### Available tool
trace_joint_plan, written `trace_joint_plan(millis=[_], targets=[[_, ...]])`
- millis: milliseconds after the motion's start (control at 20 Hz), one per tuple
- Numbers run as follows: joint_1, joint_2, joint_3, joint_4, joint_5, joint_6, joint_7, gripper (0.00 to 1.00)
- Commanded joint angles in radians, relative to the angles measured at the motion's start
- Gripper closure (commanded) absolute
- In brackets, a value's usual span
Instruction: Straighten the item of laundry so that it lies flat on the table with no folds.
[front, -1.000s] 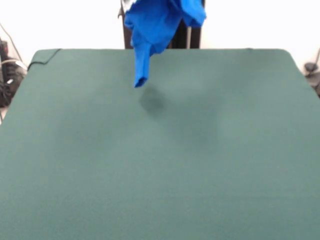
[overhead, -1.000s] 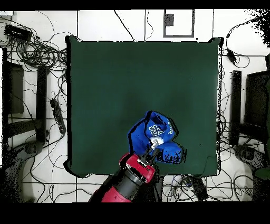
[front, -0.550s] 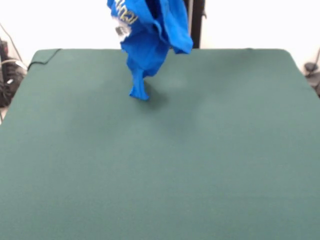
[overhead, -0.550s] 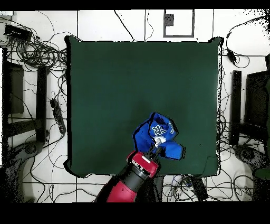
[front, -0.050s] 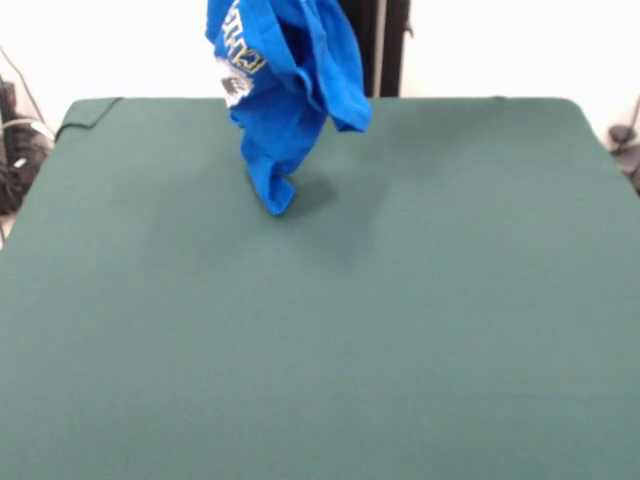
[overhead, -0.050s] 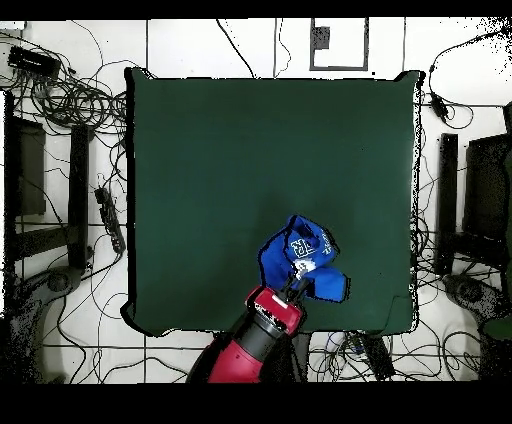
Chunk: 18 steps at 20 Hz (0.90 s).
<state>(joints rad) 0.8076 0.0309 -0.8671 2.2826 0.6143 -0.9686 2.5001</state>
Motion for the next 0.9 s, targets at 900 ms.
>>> trace_joint_plan(millis=[900], targets=[[-0.063, -0.133, 0.13, 0.015, 0.126, -0.127, 0.27, 1.0]])
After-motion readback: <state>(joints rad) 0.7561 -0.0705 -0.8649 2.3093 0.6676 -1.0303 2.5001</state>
